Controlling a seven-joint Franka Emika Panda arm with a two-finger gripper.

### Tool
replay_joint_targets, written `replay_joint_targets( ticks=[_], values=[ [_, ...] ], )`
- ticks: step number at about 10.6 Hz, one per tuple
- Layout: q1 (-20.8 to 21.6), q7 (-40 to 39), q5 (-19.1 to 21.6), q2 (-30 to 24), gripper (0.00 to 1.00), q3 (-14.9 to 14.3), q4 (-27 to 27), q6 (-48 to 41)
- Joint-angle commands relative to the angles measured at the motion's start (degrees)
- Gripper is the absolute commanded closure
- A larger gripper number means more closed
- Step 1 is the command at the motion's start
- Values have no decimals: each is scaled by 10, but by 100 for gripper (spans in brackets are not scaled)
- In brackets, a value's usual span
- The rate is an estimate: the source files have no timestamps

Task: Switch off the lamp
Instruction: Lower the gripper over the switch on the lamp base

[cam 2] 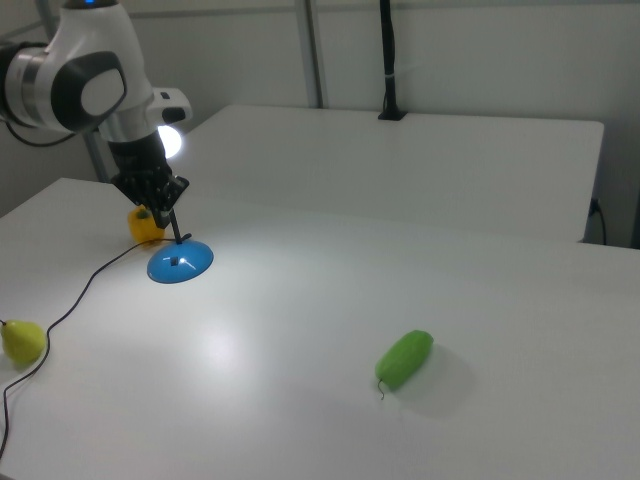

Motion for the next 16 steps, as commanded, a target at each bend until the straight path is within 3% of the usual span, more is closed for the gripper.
replay_joint_targets(
  ticks=[1,8,16],
  values=[
    [37,-8,8,27,100,-4,-29,57],
    [91,-9,2,109,100,-4,-54,246],
    [111,-10,1,196,100,-3,-53,428]
  ],
)
